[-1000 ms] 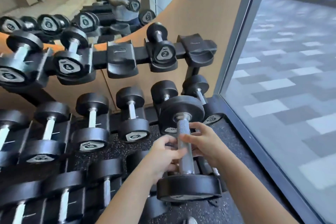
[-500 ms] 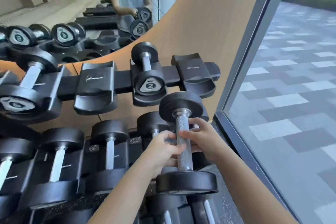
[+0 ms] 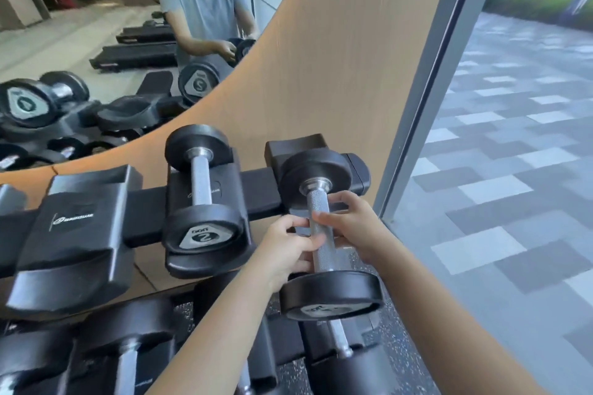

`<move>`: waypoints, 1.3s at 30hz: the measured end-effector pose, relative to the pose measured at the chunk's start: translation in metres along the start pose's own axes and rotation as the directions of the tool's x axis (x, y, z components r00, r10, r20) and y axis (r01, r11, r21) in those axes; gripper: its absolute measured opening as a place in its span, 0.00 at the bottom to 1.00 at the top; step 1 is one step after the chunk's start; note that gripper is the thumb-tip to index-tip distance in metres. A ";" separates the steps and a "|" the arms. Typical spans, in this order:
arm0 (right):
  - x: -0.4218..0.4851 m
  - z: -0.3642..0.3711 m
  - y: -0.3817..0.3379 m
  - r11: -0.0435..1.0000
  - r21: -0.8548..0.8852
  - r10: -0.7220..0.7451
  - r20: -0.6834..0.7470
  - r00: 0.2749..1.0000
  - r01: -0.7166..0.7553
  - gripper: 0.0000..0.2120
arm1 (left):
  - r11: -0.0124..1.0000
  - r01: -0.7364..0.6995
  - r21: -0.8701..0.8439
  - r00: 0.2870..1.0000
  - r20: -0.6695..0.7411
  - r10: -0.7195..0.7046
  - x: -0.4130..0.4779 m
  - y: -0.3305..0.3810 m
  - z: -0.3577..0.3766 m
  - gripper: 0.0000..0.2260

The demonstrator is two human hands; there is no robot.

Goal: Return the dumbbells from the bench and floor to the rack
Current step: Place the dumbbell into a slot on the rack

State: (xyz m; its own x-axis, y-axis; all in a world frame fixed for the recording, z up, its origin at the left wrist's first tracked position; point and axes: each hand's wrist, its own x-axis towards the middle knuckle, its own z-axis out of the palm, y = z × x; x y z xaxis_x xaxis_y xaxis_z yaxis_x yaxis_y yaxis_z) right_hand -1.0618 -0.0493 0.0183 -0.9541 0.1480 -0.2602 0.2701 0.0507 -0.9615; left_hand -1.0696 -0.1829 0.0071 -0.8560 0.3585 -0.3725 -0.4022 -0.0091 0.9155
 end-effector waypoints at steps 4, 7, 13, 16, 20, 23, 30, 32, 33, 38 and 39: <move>0.040 -0.011 -0.010 1.000 -0.019 -0.007 -0.027 1.000 0.006 0.20 | 1.000 0.005 -0.003 1.000 0.010 -0.005 0.044 0.014 0.001 0.13; 0.065 -0.016 -0.016 1.000 -0.019 -0.011 -0.025 1.000 0.011 0.21 | 1.000 -0.005 0.000 1.000 -0.001 0.005 0.070 0.021 0.001 0.14; 0.108 -0.022 -0.022 0.999 -0.034 -0.034 -0.037 0.999 0.032 0.21 | 0.999 -0.028 -0.038 0.999 -0.032 0.027 0.110 0.030 0.002 0.13; 0.123 -0.024 -0.025 0.998 -0.037 -0.049 -0.032 0.998 0.048 0.21 | 0.999 -0.048 -0.022 0.998 -0.048 0.047 0.123 0.033 0.002 0.12; 0.139 -0.026 -0.024 0.998 -0.025 -0.054 0.007 0.999 0.054 0.21 | 0.998 -0.062 0.003 0.995 -0.080 0.062 0.135 0.035 0.000 0.12; 0.148 -0.028 -0.025 0.998 -0.001 -0.057 0.020 0.998 0.057 0.20 | 0.997 -0.079 0.020 0.992 -0.095 0.080 0.142 0.037 -0.001 0.12; 0.164 -0.022 -0.030 0.998 -0.047 -0.041 0.038 0.998 0.043 0.23 | 0.997 -0.070 0.036 0.990 -0.123 0.074 0.153 0.045 -0.005 0.16; 0.167 -0.020 -0.031 0.997 -0.062 -0.036 0.033 0.999 0.038 0.22 | 0.998 -0.058 0.025 0.991 -0.119 0.060 0.155 0.045 -0.008 0.16; 0.169 -0.021 -0.030 0.998 -0.058 -0.032 0.033 0.999 0.034 0.22 | 0.998 -0.057 0.024 0.992 -0.113 0.059 0.156 0.045 -0.008 0.17; 0.167 -0.026 -0.028 0.996 -0.084 -0.030 0.059 0.998 0.035 0.22 | 0.995 -0.066 0.073 0.992 -0.104 0.073 0.151 0.042 -0.011 0.21; 0.165 -0.028 -0.028 0.996 -0.088 -0.028 0.064 0.998 0.034 0.22 | 0.992 -0.083 0.098 0.990 -0.105 0.094 0.149 0.041 -0.012 0.22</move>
State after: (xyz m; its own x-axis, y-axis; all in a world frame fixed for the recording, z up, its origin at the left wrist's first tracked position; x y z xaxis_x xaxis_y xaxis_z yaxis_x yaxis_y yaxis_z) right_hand -1.2229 0.0008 0.0050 -0.9677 0.0829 -0.2380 0.2479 0.1428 -0.9582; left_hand -1.2175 -0.1410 -0.0124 -0.9191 0.2566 -0.2991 -0.2956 0.0528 0.9538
